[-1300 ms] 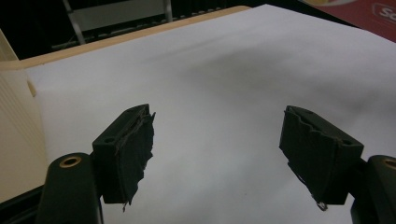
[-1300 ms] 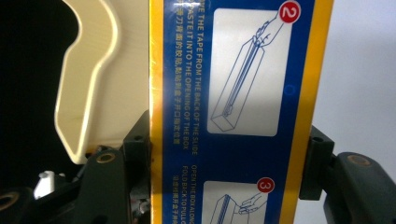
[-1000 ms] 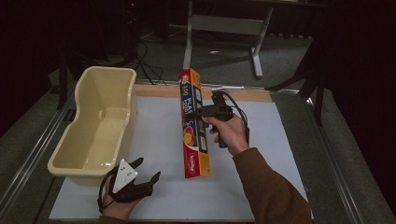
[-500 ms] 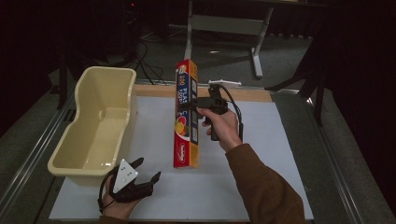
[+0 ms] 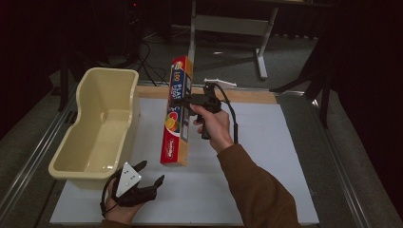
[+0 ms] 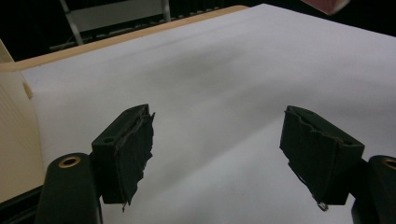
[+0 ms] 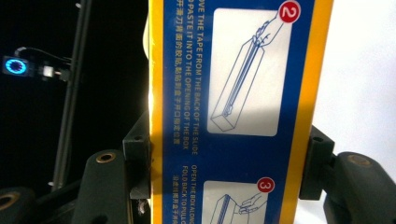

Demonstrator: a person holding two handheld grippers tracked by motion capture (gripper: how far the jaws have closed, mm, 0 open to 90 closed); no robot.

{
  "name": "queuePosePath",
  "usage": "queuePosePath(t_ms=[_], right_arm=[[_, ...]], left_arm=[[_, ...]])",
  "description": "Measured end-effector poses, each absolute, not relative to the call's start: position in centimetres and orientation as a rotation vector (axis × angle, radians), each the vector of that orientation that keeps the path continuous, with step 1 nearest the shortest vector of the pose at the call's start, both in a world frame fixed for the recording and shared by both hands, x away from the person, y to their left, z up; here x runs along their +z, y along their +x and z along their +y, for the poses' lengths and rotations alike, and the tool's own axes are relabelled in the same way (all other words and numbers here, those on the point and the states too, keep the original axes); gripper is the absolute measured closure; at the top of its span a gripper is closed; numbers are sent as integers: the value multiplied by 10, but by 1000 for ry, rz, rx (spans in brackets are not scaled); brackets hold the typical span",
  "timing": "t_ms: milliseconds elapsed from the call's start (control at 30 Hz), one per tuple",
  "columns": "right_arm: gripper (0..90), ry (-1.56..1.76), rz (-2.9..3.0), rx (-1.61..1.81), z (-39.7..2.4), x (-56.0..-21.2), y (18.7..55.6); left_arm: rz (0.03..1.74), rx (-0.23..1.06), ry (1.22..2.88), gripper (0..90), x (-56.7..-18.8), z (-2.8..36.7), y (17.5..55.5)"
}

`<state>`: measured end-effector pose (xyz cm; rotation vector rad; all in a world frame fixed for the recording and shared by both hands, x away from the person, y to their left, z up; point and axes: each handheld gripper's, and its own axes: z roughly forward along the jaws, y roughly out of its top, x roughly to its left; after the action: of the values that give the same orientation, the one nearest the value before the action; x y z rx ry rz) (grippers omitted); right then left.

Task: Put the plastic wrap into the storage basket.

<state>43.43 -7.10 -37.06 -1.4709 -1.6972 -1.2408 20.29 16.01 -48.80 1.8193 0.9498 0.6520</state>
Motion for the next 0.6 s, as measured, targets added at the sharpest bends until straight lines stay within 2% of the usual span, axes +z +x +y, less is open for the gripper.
queuePosePath(t_ms=[600], right_arm=[[389,-1447,-1723,-1301,-23,-362,437]], left_arm=[[952,667,1815,246,-488,159,201]])
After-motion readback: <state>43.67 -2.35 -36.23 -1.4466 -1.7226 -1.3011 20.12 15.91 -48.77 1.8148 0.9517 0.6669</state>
